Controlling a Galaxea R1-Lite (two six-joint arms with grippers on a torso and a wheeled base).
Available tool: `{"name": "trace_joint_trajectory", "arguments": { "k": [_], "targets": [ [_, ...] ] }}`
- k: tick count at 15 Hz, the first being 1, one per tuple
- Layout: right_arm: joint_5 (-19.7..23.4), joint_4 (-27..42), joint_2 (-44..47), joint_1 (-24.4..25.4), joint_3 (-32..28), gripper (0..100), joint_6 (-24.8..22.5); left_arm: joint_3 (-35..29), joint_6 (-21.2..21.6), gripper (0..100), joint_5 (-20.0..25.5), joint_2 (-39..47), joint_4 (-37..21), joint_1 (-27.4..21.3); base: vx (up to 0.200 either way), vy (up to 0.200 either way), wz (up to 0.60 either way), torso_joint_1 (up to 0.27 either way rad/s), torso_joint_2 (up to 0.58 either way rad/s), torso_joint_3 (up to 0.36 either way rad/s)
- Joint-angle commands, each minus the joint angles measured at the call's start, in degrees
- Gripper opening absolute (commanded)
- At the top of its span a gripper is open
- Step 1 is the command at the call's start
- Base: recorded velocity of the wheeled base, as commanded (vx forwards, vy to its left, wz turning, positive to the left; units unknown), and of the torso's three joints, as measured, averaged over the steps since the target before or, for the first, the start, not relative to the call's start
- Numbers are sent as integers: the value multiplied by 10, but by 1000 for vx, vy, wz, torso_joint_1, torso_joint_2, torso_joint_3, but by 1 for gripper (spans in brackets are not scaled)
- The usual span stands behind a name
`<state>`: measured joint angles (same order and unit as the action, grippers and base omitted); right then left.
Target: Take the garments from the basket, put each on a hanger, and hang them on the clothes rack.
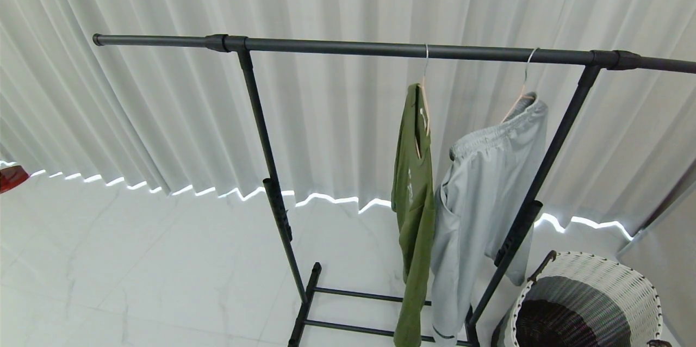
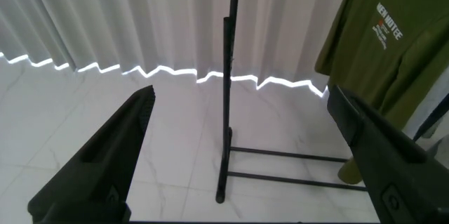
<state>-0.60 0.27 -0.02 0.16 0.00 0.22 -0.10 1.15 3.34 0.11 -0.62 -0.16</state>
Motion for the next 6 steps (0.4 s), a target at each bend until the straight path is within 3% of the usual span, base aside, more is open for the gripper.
{"name": "trace_joint_trajectory", "arguments": {
  "k": [1, 6],
  "targets": [
    [0, 0, 0, 0, 0, 100, 0, 0, 0, 100, 0, 0, 0, 0, 0, 0, 0, 0, 0, 0],
    [0, 0, 0, 0, 0, 100, -7, 0, 0, 100, 0, 0, 0, 0, 0, 0, 0, 0, 0, 0]
  ]
}}
